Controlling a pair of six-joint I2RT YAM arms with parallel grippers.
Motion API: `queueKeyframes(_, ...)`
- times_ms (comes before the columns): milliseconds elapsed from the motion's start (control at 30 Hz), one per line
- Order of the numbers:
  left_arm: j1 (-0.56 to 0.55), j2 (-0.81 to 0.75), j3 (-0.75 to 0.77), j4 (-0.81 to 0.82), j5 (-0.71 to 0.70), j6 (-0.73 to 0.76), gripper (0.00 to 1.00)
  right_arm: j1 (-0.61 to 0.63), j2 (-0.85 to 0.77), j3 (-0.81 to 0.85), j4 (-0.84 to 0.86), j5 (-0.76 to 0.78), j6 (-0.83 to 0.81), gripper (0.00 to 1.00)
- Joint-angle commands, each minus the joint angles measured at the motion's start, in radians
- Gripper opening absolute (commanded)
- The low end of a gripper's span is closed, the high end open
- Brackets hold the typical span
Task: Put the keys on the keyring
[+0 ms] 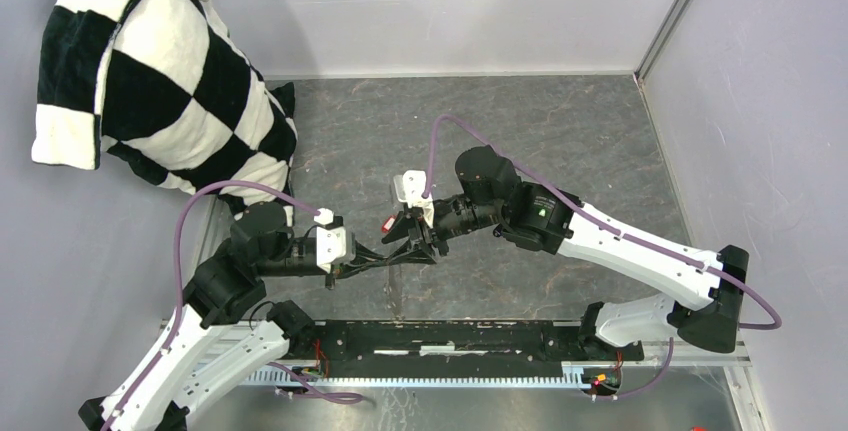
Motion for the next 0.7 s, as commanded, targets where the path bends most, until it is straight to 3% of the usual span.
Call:
queueKeyframes(0, -0.001, 0.001, 0.044, 0.027, -0.007, 0.006, 0.02, 0.011, -0.007, -0.005, 0.027, -0.046, 0.006, 0.47)
queueKeyframes(267, -0.001, 0.006, 0.051, 0.021, -0.017, -0.001, 0.02, 0.015, 0.017, 0.019, -0.029, -0.074, 0.003, 0.50)
queueKeyframes(400, -0.001, 0.013, 0.059, 0.015, -0.013, -0.004, 0.02, 0.017, 0.031, 0.031, -0.056, -0.051, -0.010, 0.37)
queueKeyframes(600, -0.001, 0.008, 0.060, -0.002, -0.014, 0.004, 0.02, 0.017, 0.003, -0.005, 0.046, 0.005, 0.008, 0.28)
queueKeyframes(667, -0.001, 0.007, 0.057, -0.003, -0.014, 0.004, 0.02, 0.017, -0.001, -0.011, 0.070, 0.018, 0.017, 0.30)
